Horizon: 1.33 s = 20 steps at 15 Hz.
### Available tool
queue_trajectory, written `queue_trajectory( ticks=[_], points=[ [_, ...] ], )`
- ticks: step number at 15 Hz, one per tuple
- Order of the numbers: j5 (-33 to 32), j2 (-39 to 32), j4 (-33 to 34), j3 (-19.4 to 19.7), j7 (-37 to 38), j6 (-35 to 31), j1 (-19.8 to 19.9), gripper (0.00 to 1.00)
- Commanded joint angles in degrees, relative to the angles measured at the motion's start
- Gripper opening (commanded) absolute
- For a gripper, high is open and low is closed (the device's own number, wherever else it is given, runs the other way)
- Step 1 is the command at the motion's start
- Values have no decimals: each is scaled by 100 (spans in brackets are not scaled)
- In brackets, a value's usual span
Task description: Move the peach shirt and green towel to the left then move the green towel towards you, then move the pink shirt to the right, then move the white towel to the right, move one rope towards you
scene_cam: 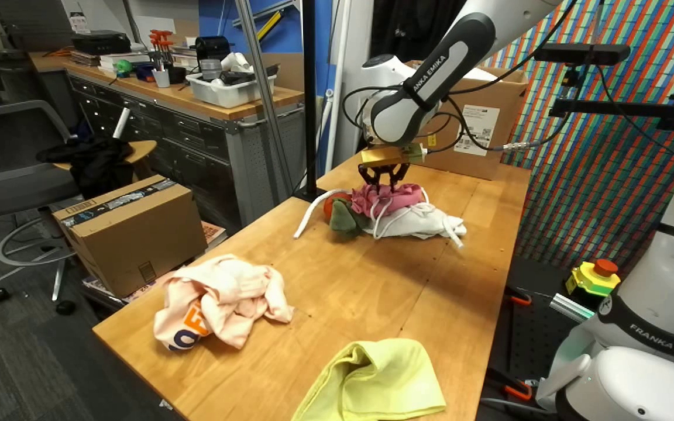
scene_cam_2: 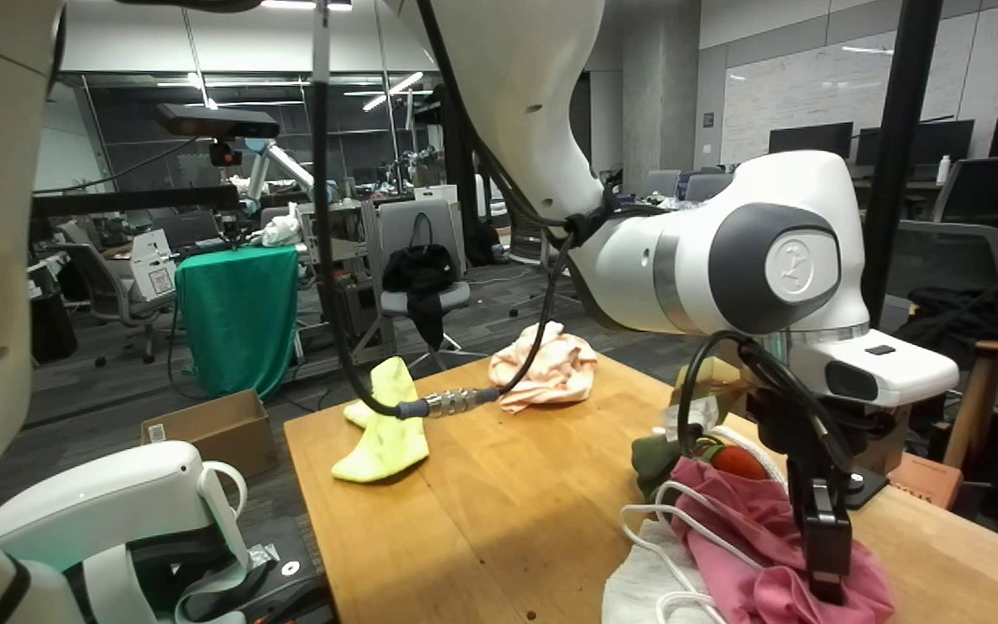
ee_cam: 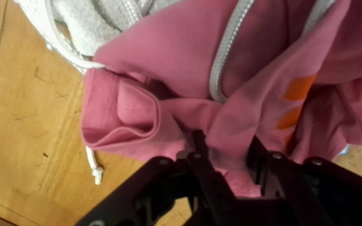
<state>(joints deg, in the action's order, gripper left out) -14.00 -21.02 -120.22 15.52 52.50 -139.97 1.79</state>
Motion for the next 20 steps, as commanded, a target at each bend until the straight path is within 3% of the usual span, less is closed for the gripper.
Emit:
queue_trajectory(
  ticks=[1, 3, 9, 15, 20],
  points=[
    [224, -19, 168, -44, -54, 175, 52, 8],
    [254, -10, 192, -23, -11, 151, 40, 3],
    [-140, 85, 308, 248, 455, 2, -81, 6],
    [-1445, 634, 524, 728, 1482, -132, -149, 6],
    [-2729, 1097, 620, 745, 2558, -116, -10, 6]
  ],
)
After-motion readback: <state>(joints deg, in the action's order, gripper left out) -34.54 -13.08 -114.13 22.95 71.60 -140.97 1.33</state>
